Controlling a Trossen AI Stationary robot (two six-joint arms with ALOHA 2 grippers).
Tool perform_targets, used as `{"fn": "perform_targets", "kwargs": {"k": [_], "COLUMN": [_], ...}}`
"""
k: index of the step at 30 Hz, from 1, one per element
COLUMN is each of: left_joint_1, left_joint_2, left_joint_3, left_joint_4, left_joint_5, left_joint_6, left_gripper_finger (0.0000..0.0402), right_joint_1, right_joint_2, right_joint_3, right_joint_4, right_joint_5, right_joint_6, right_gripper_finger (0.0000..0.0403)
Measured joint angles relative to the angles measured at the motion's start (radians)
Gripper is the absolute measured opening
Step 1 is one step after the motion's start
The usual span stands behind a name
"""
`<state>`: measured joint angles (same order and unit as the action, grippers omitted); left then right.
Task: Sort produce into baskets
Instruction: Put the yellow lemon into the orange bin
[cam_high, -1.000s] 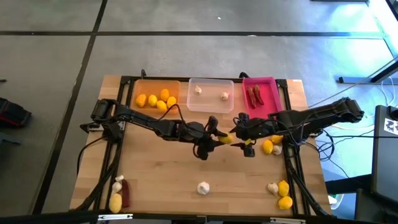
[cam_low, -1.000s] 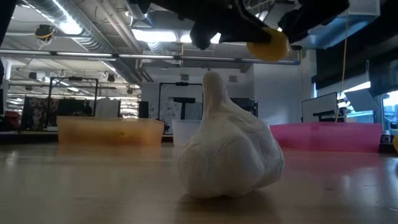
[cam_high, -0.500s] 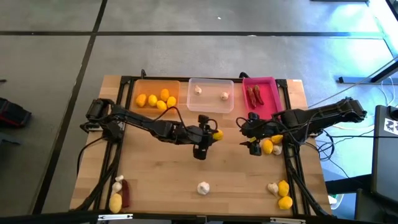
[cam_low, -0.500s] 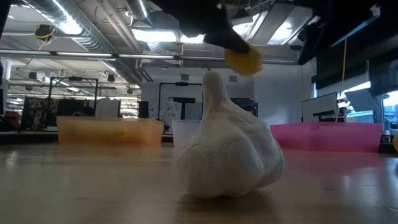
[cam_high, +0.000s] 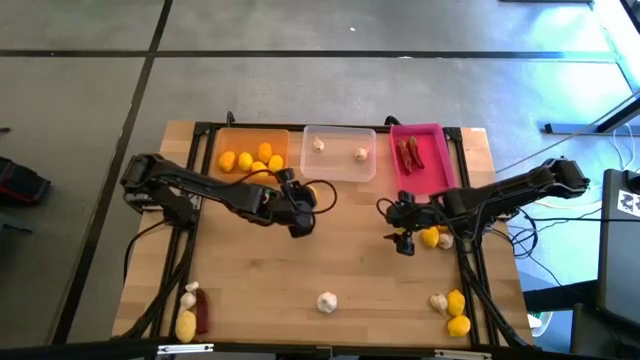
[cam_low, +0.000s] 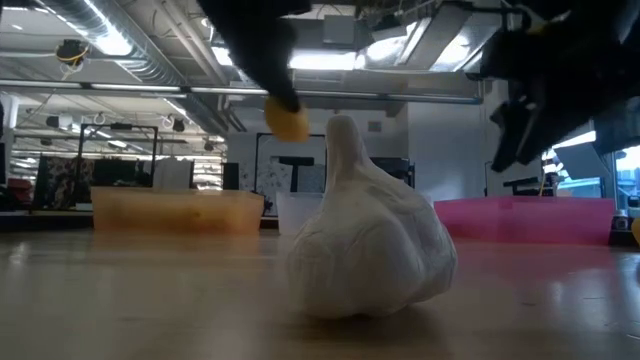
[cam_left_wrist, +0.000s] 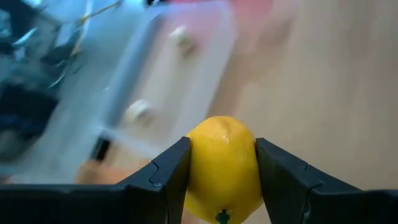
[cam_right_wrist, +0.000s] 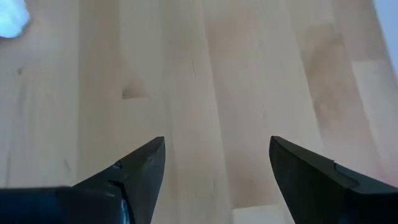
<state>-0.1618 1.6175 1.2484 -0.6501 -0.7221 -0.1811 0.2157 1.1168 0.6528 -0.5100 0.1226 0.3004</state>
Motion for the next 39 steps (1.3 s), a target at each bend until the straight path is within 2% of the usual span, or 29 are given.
{"fn": "perform_targets", "kwargs": {"k": [2, 7, 10, 14, 19, 22, 27, 32, 39], "left_joint_1": [0.006, 0.066, 0.122, 0.228, 0.375, 0.455, 0.557, 0.622, 0.652], "left_joint_2": [-0.020, -0.088, -0.148, -0.242, -0.331, -0.342, -0.334, -0.335, -0.334], "left_joint_3": [0.000, -0.002, -0.048, -0.163, -0.337, -0.424, -0.534, -0.621, -0.691], "left_joint_4": [-0.060, -0.199, -0.194, -0.128, 0.079, 0.178, 0.255, 0.282, 0.348], "left_joint_5": [-0.037, -0.054, -0.054, -0.053, -0.004, 0.059, 0.069, 0.069, 0.069], "left_joint_6": [-0.037, -0.105, -0.109, -0.133, -0.132, -0.137, -0.188, -0.216, -0.294], "left_gripper_finger": [0.0159, 0.0159, 0.0159, 0.0159, 0.0159, 0.0159, 0.0159, 0.0159, 0.0159], "right_joint_1": [0.000, 0.000, 0.000, 0.000, 0.000, 0.000, 0.000, 0.000, 0.000], "right_joint_2": [0.000, 0.000, 0.000, 0.000, 0.000, 0.000, 0.000, 0.000, 0.000], "right_joint_3": [-0.024, -0.061, -0.079, -0.101, -0.119, -0.125, -0.126, -0.126, -0.126], "right_joint_4": [0.008, 0.069, 0.121, 0.163, 0.183, 0.211, 0.219, 0.222, 0.225], "right_joint_5": [0.000, 0.000, 0.000, -0.001, 0.000, 0.000, 0.000, 0.000, 0.009], "right_joint_6": [0.018, 0.036, 0.036, 0.036, 0.035, 0.034, 0.033, 0.032, 0.028], "right_gripper_finger": [0.0280, 0.0280, 0.0280, 0.0280, 0.0280, 0.0280, 0.0280, 0.0280, 0.0280]}}
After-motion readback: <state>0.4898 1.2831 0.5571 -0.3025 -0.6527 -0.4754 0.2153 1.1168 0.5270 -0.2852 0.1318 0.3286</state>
